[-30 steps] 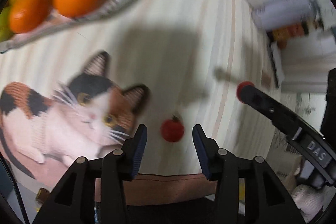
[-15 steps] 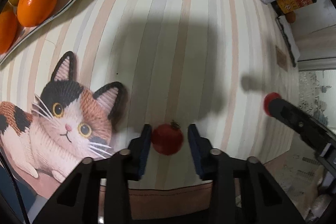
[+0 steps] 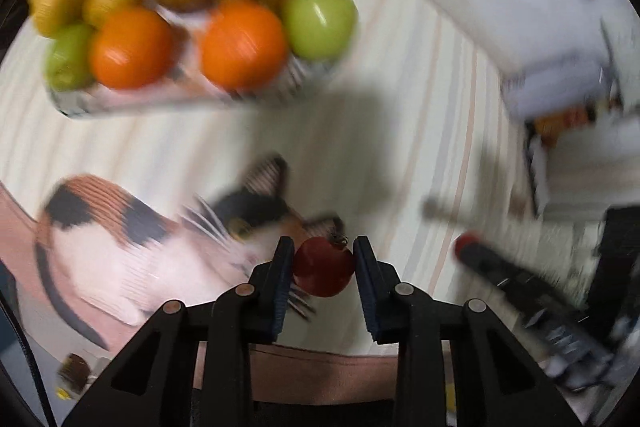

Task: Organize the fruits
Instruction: 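Carry both tomatoes onto the deer plate and open both tools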

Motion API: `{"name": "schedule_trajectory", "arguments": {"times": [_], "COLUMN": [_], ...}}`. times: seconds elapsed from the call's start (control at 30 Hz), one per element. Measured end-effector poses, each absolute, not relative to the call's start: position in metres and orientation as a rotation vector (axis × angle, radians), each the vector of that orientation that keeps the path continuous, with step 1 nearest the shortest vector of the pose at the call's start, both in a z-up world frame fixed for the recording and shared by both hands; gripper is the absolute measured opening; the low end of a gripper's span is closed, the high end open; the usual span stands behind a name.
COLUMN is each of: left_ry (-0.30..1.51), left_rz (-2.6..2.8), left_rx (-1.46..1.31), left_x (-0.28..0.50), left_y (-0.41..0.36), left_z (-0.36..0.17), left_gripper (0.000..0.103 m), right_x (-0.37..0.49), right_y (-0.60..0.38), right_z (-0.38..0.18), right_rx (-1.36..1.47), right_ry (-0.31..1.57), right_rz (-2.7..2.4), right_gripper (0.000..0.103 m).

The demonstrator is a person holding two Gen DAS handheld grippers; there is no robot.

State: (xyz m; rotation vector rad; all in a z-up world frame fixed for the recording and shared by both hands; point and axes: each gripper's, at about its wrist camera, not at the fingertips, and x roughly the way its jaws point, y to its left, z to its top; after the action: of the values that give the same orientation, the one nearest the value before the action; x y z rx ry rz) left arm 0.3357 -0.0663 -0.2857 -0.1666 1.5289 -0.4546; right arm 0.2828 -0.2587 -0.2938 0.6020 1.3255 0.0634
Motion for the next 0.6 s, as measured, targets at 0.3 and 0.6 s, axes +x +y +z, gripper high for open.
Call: {"name": "schedule_trajectory", "arguments": {"times": [0.3, 0.6], "left_ry": [1.430, 1.430], "left_rz": [-0.366, -0.329], "left_rx": [-0.212, -0.119], "left_x": [0.412, 0.470], "left_y": [-0.019, -0.019], "left_z": [-0.259, -0.268], "left_gripper": [0.028, 0.028], "right_x": [0.357, 0.406], "right_y": [-0.201, -0.182], "right_z": [-0.305, -0.326], "right_rx": [0.589, 0.544], "right_ry": [1.255, 1.267], "right_rz": [0.181, 0.155], "right_gripper": [0.028, 0.028]}}
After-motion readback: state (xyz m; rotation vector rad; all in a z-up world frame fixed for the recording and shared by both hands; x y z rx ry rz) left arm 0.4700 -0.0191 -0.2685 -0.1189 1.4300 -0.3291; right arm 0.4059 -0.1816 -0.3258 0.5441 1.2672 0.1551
